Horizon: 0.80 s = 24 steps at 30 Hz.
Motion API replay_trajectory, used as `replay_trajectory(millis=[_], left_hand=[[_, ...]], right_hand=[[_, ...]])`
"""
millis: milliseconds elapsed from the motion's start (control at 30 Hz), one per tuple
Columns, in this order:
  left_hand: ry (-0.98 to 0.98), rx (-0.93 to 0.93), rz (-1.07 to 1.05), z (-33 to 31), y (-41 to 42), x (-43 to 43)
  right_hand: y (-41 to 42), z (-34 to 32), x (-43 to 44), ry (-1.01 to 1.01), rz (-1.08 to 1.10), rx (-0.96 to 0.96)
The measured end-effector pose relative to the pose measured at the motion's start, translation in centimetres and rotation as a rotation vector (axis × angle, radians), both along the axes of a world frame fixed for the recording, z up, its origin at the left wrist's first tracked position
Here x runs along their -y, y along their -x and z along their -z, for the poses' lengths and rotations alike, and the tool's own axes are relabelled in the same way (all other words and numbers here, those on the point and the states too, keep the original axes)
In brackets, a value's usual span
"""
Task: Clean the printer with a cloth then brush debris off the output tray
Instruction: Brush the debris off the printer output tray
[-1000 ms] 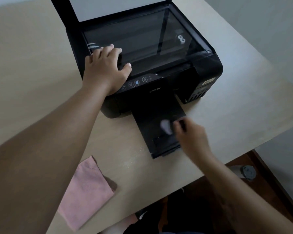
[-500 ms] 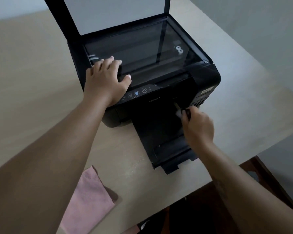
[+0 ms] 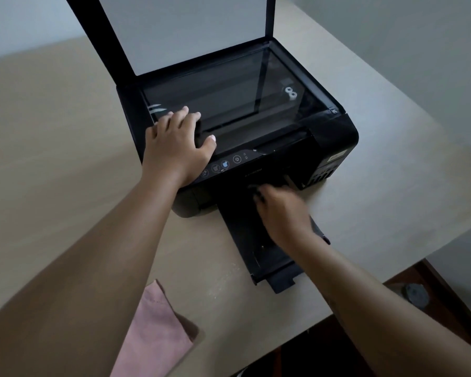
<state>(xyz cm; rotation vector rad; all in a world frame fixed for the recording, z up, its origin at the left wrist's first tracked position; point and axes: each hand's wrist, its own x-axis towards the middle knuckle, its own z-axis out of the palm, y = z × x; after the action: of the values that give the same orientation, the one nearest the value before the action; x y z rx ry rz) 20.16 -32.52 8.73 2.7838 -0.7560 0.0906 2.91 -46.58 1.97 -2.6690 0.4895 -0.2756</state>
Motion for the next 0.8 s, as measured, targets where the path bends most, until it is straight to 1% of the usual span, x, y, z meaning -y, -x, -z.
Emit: replay_trajectory(millis=[33, 67, 100, 133, 167, 233, 267, 300, 333, 367, 400, 433, 467, 500, 533, 567, 600, 633, 667, 700, 733, 767, 800], left_hand=[[0.0, 0.001, 0.001, 0.0, 0.0, 0.0], [0.001, 0.003, 0.003, 0.0, -0.1, 0.0], [0.001, 0.002, 0.005, 0.0, -0.1, -0.1], [0.0, 0.0, 0.007, 0.1, -0.1, -0.1], [0.0, -0.001, 0.007, 0.1, -0.1, -0.1], [0.002, -0.005, 0.011, 0.2, 0.0, -0.1], [0.002, -0.006, 0.011, 0.2, 0.0, -0.1], [0.001, -0.005, 0.012, 0.2, 0.0, -0.1], [0.001, -0.005, 0.012, 0.2, 0.0, -0.1], [0.001, -0.006, 0.013, 0.2, 0.0, -0.1], [0.003, -0.007, 0.012, 0.2, 0.0, -0.1], [0.005, -0.008, 0.012, 0.2, 0.0, -0.1], [0.007, -0.006, 0.012, 0.2, 0.0, -0.1], [0.007, -0.005, 0.012, 0.1, 0.0, -0.1], [0.005, -0.005, 0.012, 0.1, 0.0, -0.1], [0.003, -0.005, 0.013, 0.1, 0.0, -0.1], [0.001, -0.007, 0.013, 0.1, 0.0, -0.1], [0.0, -0.008, 0.014, 0.1, 0.0, -0.1], [0.0, -0.01, 0.014, 0.1, 0.1, -0.1], [0.0, -0.012, 0.014, 0.1, 0.2, -0.1], [-0.001, -0.01, 0.014, 0.1, 0.2, -0.1], [-0.002, -0.009, 0.015, 0.1, 0.2, 0.0], [-0.002, -0.007, 0.014, 0.1, 0.1, -0.1]], right_hand=[[0.2, -0.3, -1.1, -0.123, -0.18, -0.054], [0.6, -0.9, -2.1, -0.294, -0.32, -0.167], [1.2, -1.4, -2.4, -0.421, -0.397, -0.276], [1.8, -1.7, -2.1, -0.489, -0.381, -0.318], [2.1, -1.6, -1.2, -0.488, -0.293, -0.285], [2.6, -1.5, 1.5, -0.424, 0.048, -0.168], [3.0, -1.5, 2.7, -0.36, 0.201, -0.109], [3.4, -1.3, 3.5, -0.265, 0.303, -0.056], [3.6, -1.0, 3.6, -0.148, 0.348, -0.009], [3.7, -0.6, 3.3, 0.015, 0.307, 0.019], [3.9, -0.1, 2.3, 0.147, 0.2, 0.018], [4.3, 0.3, 0.8, 0.222, 0.071, 0.022], [4.8, 0.7, -0.7, 0.227, -0.079, 0.04], [5.4, 0.7, -2.0, 0.137, -0.238, 0.033], [5.9, 0.2, -2.9, -0.006, -0.329, -0.004], [6.3, -0.5, -3.1, -0.181, -0.335, -0.073], [6.5, -1.0, -2.8, -0.341, -0.277, -0.163], [6.7, -1.0, -2.0, -0.456, -0.176, -0.202], [6.9, -0.8, -0.8, -0.495, -0.043, -0.211], [7.2, -0.8, 0.7, -0.473, 0.09, -0.193], [7.6, -0.9, 2.3, -0.388, 0.197, -0.151], [8.2, -1.1, 3.5, -0.254, 0.27, -0.092], [8.7, -1.1, 4.3, -0.107, 0.286, -0.028]])
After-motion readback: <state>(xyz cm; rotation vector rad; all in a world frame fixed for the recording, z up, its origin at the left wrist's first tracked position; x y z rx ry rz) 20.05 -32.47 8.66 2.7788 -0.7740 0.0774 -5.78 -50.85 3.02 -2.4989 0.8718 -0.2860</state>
